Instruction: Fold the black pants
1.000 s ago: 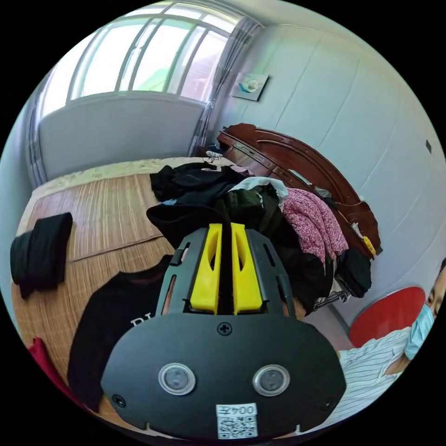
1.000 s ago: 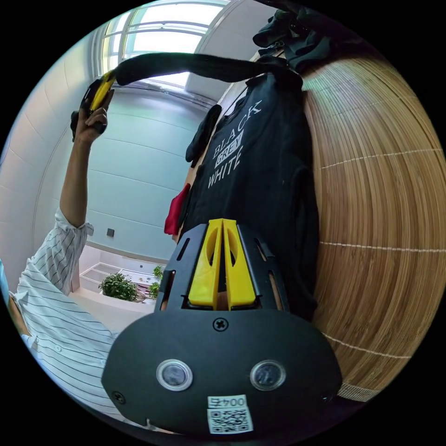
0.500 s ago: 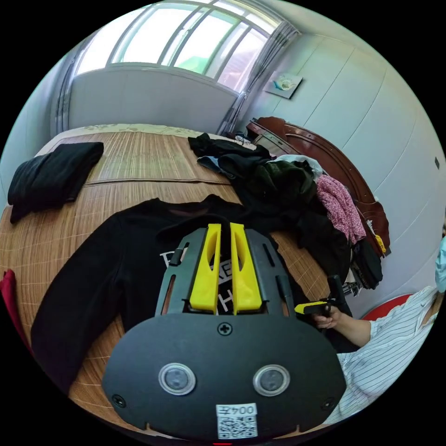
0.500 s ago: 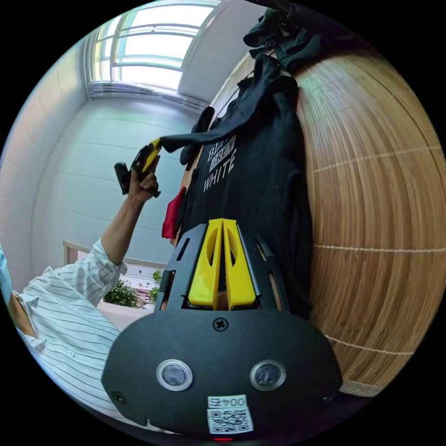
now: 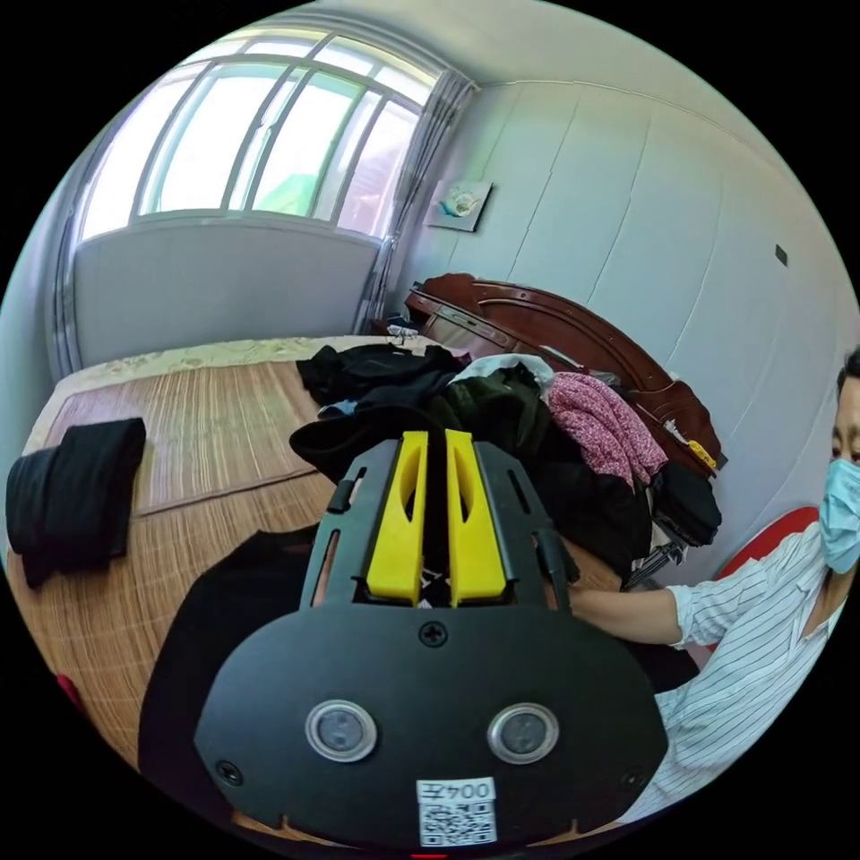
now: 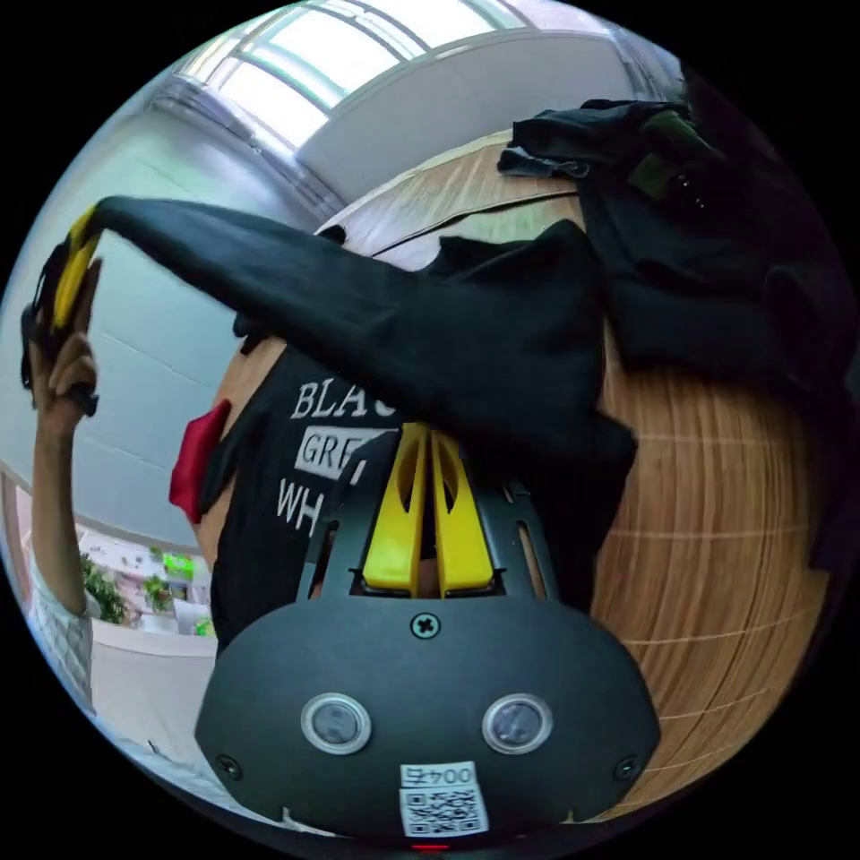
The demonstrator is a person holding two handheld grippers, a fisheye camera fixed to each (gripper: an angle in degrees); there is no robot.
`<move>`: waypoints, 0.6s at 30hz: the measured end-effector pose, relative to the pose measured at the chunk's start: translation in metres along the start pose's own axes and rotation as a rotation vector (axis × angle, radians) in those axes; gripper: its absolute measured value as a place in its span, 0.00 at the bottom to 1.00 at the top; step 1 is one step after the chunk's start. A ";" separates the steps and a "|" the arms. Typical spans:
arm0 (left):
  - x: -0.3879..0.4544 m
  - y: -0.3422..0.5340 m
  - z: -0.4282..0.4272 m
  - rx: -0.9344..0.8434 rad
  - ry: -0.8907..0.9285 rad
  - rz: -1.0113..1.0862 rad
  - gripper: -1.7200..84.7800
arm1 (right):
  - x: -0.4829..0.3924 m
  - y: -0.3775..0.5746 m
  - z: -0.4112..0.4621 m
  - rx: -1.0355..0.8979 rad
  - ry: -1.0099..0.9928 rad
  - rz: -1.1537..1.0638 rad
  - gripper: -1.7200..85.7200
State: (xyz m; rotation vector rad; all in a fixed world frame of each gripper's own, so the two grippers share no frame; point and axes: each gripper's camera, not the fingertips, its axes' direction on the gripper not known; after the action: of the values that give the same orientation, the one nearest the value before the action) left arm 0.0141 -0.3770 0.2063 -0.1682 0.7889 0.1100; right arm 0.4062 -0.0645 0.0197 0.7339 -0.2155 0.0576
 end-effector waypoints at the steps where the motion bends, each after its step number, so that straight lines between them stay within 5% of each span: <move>1: -0.002 -0.002 -0.004 0.014 -0.006 0.033 0.04 | 0.013 -0.008 -0.006 0.045 0.001 0.055 0.01; 7: -0.049 0.057 0.003 -0.067 -0.062 0.142 0.04 | 0.083 -0.008 -0.034 0.185 -0.030 0.255 0.01; 18: -0.171 0.255 0.030 -0.330 0.027 -0.191 0.07 | 0.122 -0.009 -0.034 0.071 -0.163 0.249 0.01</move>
State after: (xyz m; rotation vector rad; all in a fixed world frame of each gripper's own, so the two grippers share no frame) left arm -0.1261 -0.1269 0.3213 -0.5569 0.7740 0.0562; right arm 0.5324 -0.0513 0.0161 0.7800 -0.4618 0.2436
